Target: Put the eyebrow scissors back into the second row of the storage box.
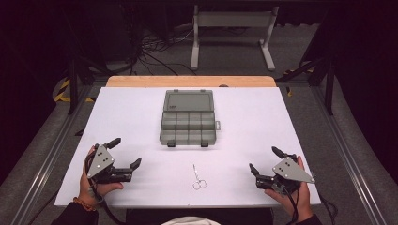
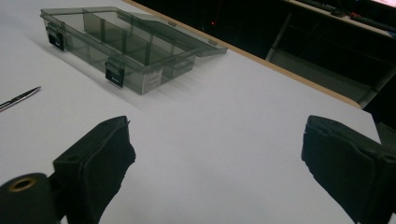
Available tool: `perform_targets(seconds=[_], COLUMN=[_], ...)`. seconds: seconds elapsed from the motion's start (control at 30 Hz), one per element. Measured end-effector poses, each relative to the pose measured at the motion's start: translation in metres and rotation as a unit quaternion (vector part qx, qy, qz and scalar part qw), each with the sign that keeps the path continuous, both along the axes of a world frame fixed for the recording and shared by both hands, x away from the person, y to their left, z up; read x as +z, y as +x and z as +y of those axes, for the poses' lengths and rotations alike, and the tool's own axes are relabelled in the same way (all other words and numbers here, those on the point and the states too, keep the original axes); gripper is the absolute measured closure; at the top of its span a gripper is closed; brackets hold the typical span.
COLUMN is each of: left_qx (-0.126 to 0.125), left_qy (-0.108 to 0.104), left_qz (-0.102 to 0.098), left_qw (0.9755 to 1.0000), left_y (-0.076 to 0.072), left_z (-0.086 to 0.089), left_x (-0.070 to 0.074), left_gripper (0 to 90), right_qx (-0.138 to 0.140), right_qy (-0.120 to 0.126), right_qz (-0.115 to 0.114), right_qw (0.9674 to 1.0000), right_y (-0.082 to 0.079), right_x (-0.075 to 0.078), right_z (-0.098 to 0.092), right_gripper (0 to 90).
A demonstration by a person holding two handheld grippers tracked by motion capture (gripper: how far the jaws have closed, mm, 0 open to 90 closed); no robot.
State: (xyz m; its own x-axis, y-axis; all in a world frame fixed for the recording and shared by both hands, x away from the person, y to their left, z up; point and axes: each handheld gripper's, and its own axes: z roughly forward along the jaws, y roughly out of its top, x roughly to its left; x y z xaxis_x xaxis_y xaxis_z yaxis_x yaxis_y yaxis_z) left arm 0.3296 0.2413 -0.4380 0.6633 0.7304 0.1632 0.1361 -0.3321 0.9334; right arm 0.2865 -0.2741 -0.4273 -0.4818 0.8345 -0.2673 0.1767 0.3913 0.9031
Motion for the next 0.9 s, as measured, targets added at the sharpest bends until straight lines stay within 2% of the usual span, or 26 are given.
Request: perform_targets(seconds=[0.1, 0.13, 0.27, 0.4, 0.53, 0.73, 0.9], left_qx=[-0.010, -0.010, -0.005, -0.004, -0.004, -0.014, -0.018], left_qy=[0.014, 0.013, 0.008, 0.015, 0.007, 0.017, 0.020], left_qz=[-0.004, -0.003, 0.002, 0.003, 0.008, 0.011, 0.012], left_qw=[0.9998, 0.9999, 1.0000, 0.9999, 0.9999, 0.9997, 0.9996], left_y=[-0.001, -0.002, -0.005, -0.010, -0.010, -0.009, -0.011], left_z=[-0.004, -0.004, 0.000, 0.004, 0.006, 0.001, 0.000], left_x=[0.000, 0.000, -0.002, -0.003, -0.003, -0.005, -0.005], left_gripper=[5.9, 5.8, 6.0, 6.0, 5.7, 5.7, 5.7], right_qx=[-0.005, -0.008, -0.005, 0.008, 0.019, 0.036, 0.048], right_qy=[-0.011, -0.012, 0.006, -0.003, 0.005, 0.008, 0.021], right_qz=[0.005, 0.006, 0.020, 0.023, 0.033, 0.040, 0.062], right_qw=[0.9999, 0.9999, 0.9998, 0.9997, 0.9993, 0.9985, 0.9968], right_y=[-0.001, 0.000, 0.008, 0.012, 0.018, 0.019, 0.023], right_x=[0.000, 0.000, 0.000, 0.001, 0.001, 0.002, 0.003], right_z=[0.001, 0.001, 0.005, 0.014, 0.020, 0.033, 0.049], right_gripper=[9.4, 9.4, 9.8, 9.8, 9.8, 10.1, 10.8])
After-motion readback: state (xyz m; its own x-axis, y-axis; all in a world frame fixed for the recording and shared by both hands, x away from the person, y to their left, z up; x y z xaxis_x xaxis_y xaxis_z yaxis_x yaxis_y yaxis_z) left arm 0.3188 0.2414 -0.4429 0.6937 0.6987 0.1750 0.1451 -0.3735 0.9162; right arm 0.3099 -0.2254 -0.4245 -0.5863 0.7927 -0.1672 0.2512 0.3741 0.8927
